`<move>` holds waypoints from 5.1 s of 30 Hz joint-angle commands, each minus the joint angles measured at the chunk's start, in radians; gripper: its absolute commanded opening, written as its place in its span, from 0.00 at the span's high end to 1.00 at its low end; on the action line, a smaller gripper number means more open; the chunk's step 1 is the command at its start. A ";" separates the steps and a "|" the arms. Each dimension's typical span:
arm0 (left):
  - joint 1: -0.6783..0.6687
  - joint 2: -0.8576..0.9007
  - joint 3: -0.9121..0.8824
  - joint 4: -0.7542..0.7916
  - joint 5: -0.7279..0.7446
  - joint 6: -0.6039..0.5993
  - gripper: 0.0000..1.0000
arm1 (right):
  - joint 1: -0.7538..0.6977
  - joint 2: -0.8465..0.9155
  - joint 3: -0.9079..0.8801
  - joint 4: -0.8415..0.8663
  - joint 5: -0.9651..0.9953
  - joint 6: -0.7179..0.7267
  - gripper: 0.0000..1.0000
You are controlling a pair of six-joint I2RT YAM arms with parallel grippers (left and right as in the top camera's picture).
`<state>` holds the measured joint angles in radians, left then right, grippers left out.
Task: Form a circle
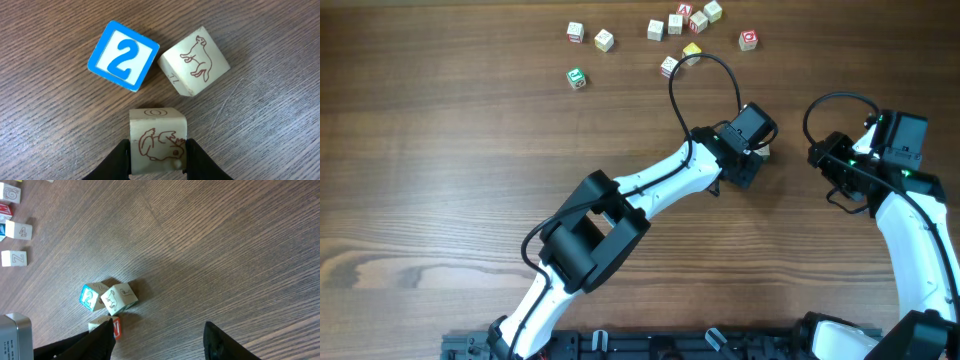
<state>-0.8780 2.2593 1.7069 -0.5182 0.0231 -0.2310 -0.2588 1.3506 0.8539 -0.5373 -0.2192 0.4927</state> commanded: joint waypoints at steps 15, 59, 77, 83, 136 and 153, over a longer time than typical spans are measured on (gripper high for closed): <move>-0.001 0.015 -0.009 0.002 -0.044 0.075 0.67 | -0.001 -0.013 0.023 0.005 0.017 0.008 0.42; 0.413 -0.209 -0.008 -0.126 -0.047 -0.201 0.87 | 0.338 0.138 0.045 0.127 -0.105 -0.125 0.81; 0.442 -0.209 -0.009 -0.130 -0.047 -0.272 0.81 | 0.511 0.325 0.046 0.305 0.070 -0.115 0.90; 0.443 -0.209 -0.040 -0.134 -0.047 -0.272 0.79 | 0.511 0.329 0.042 0.290 0.129 -0.071 0.92; 0.443 -0.209 -0.052 -0.138 -0.048 -0.272 0.74 | 0.511 0.351 0.036 0.279 0.106 -0.320 0.96; 0.443 -0.209 -0.052 -0.137 -0.048 -0.272 0.73 | 0.511 0.351 0.036 0.200 0.141 -0.333 0.96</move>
<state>-0.4335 2.0392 1.6650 -0.6552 -0.0177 -0.4927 0.2493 1.6852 0.8799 -0.3363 -0.1230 0.1768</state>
